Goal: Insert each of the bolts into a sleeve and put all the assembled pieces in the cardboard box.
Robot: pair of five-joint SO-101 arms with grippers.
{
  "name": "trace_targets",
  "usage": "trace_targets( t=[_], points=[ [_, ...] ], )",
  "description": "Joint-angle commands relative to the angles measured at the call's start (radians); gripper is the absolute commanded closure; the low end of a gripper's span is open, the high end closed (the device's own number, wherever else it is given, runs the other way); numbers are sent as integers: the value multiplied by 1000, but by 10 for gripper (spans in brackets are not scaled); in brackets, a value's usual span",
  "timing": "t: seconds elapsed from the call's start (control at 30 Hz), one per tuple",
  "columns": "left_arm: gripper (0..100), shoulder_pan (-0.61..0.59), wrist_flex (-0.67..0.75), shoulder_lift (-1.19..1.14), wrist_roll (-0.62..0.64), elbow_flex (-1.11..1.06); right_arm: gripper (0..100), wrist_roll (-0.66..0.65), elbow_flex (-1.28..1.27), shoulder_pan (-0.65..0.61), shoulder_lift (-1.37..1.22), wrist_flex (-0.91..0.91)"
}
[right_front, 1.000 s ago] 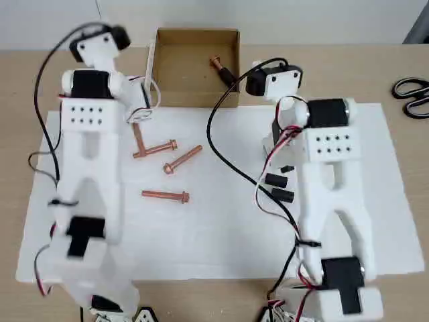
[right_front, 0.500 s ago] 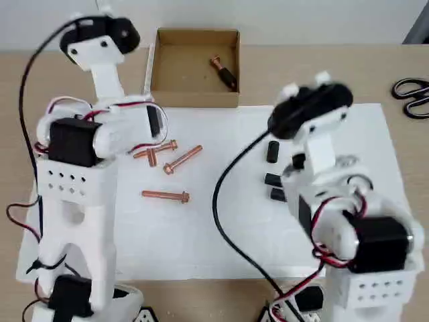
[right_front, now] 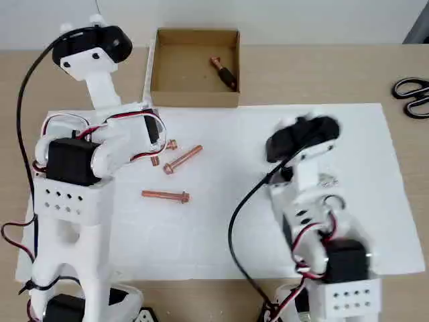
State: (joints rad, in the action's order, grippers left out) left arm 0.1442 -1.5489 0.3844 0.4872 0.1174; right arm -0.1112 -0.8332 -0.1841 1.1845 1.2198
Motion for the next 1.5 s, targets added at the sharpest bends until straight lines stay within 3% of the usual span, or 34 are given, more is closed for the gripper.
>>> trace_targets(
  t=[0.0,0.23,0.53,0.63,0.8,0.97,1.17,1.3,1.47],
  points=[
    [994,8,74,52,6,-19,995,12,-153,-61,111,-107],
    [994,115,155,86,8,-91,995,18,-425,-147,349,-384],
    [994,209,382,155,35,-285,995,18,-700,-232,633,-447],
    [994,242,505,195,35,-378,995,28,-700,-248,604,-469],
    [994,258,779,273,34,-604,995,153,-704,-274,602,-472],
    [994,269,1026,377,20,-845,995,161,-706,-277,602,-472],
    [994,385,1214,522,-75,-1067,995,163,-735,-357,602,-473],
    [994,407,1227,563,-84,-1132,995,161,-736,-367,595,-490],
    [994,408,1106,569,-29,-1124,995,161,-746,-367,598,-493]
  ],
)
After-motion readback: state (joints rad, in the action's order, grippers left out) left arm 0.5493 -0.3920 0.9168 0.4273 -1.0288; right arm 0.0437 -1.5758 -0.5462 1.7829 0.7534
